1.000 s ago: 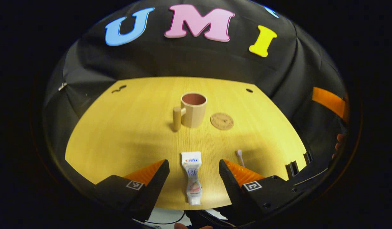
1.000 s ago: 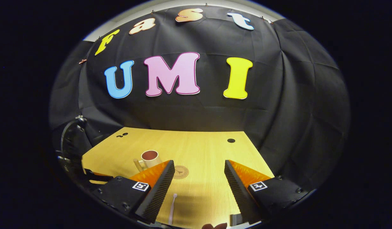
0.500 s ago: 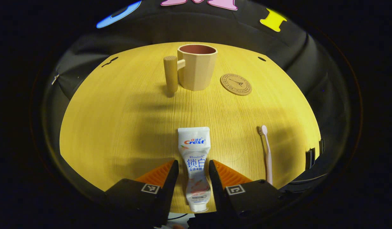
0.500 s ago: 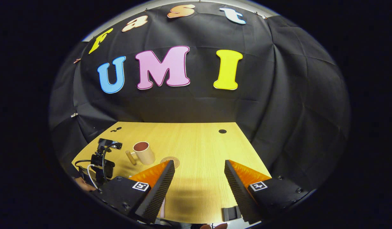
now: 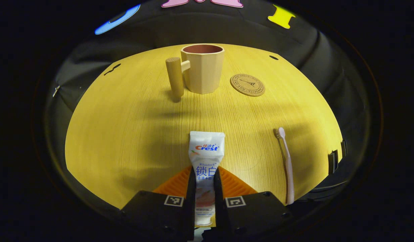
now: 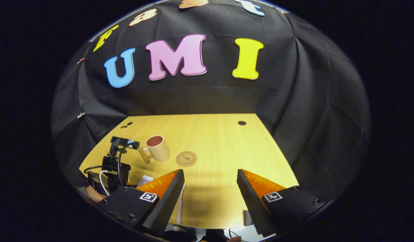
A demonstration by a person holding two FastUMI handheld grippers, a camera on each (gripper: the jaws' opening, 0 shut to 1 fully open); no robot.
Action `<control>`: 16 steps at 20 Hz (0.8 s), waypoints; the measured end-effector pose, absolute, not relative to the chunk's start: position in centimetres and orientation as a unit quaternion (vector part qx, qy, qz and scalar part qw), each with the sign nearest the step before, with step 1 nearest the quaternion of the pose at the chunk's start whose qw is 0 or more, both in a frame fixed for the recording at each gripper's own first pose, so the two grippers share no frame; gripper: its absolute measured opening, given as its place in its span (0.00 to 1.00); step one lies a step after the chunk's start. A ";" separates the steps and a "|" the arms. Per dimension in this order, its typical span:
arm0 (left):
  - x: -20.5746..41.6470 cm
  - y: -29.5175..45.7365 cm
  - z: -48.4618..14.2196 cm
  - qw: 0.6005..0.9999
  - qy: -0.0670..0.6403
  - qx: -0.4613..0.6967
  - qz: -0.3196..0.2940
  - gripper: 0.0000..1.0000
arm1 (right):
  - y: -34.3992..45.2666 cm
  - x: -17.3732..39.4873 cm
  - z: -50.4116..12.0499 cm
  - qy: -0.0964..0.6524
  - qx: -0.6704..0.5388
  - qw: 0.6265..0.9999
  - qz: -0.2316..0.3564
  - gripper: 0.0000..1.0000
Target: Put the toothbrush and toothpaste on the desktop into the cup, then pick up the cup and place it on the coaster on the desktop.
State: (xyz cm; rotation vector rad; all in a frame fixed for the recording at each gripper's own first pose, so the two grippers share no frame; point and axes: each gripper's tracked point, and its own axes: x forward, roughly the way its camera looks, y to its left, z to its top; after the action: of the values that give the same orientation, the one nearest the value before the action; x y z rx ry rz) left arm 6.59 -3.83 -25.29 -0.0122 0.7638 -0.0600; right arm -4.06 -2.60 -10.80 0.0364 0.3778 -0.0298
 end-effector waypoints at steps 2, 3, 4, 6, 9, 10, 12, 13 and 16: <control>6.7 -3.8 -25.0 0.930 0.364 -0.010 -0.048 0.26 | -1.2 -4.4 -12.8 0.227 0.027 0.974 -0.006 0.98; 6.6 -3.9 -24.9 0.931 0.360 -0.016 -0.060 0.24 | -0.7 -4.3 -13.9 0.243 0.031 0.969 -0.003 0.98; 6.5 -4.2 -24.8 0.930 0.357 -0.026 -0.080 0.23 | -0.2 -4.3 -14.7 0.259 0.034 0.965 -0.002 0.97; 5.9 -4.4 -23.7 0.933 0.342 -0.038 -0.105 0.20 | 1.1 -4.4 -16.3 0.284 0.035 0.958 0.003 0.96; 5.9 -4.0 -19.5 0.948 0.289 -0.042 -0.126 0.20 | 2.3 -3.9 -18.8 0.315 0.022 0.949 0.007 0.90; 6.0 -4.1 -17.7 0.952 0.270 -0.051 -0.136 0.15 | 2.7 -3.8 -19.4 0.326 0.019 0.945 0.008 0.89; 6.4 -4.1 -13.9 0.959 0.230 -0.068 -0.153 0.20 | 3.3 -3.3 -20.7 0.343 0.016 0.939 0.008 0.87; 6.6 -4.0 -11.8 0.961 0.209 -0.078 -0.161 0.20 | 3.6 -3.1 -21.2 0.350 0.013 0.937 0.008 0.84; 8.2 -3.6 -4.6 0.968 0.129 -0.113 -0.181 0.20 | 3.8 -2.2 -22.9 0.373 0.013 0.928 -0.002 0.84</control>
State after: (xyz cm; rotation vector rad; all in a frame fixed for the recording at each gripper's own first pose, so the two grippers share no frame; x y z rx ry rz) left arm 8.17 -3.64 -4.59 -0.2287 0.2608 -0.3656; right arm -2.23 3.81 -22.88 0.0268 0.7642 -0.0045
